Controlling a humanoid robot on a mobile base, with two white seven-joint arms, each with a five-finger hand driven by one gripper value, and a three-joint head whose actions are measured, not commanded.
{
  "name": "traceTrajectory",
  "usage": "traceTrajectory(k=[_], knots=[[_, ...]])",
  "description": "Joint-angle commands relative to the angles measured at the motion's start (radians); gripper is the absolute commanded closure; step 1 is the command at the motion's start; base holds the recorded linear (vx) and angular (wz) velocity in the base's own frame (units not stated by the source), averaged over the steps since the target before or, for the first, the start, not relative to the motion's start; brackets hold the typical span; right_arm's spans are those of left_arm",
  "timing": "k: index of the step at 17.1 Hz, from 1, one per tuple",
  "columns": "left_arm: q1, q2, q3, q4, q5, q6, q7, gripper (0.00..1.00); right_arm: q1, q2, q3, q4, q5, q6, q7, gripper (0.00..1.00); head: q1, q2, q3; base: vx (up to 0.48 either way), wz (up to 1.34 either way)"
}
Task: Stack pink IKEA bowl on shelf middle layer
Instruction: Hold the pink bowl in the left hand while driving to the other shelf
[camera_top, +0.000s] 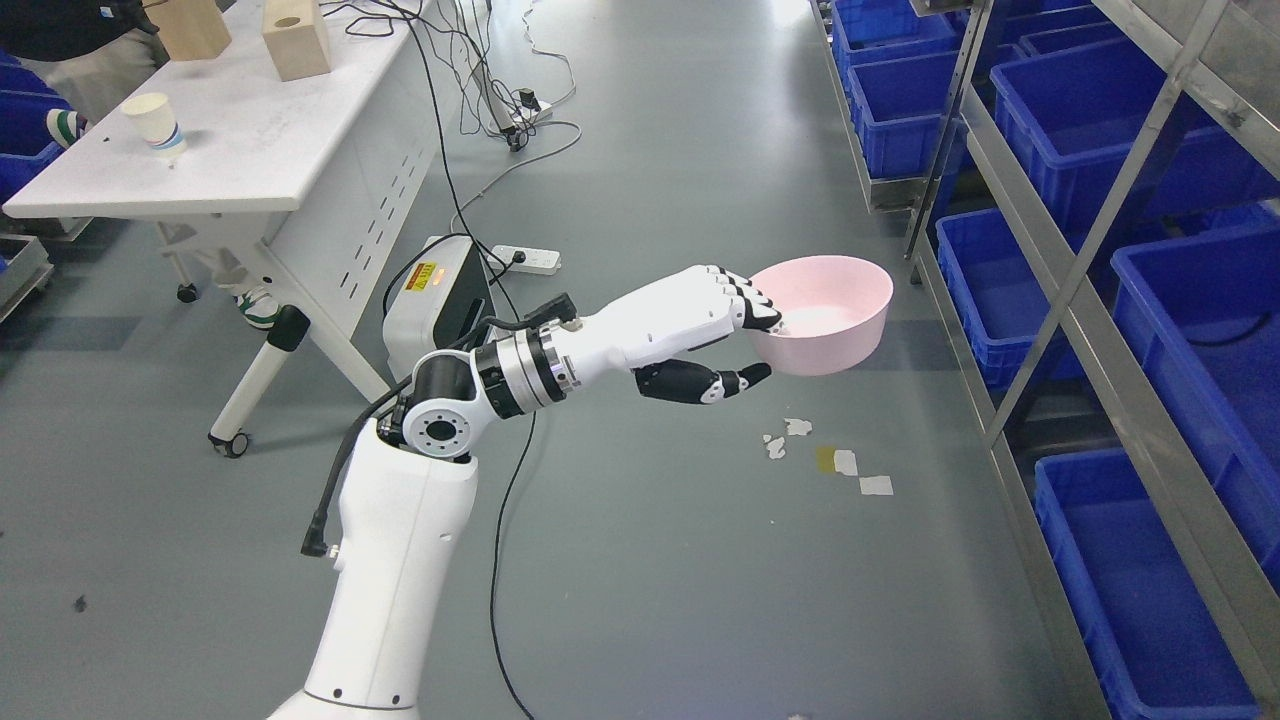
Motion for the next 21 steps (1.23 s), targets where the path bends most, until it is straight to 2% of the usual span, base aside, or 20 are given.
traceTrajectory(k=[1,21], knots=[[0.003,0.018,-0.002,-0.008,0.000,0.000,0.001,0.97,0.023,-0.017,0.000,-0.017,0.000,0.001,0.000,0.00,0.0000,0.000,0.000,0.394,-0.07],[0.020,0.018,0.006,-0.019,0.002,0.000,0.008,0.96,0.023,-0.017,0.000,-0.017,0.000,0.001,0.000,0.00,0.0000,0.000,0.000,0.352,0.07]])
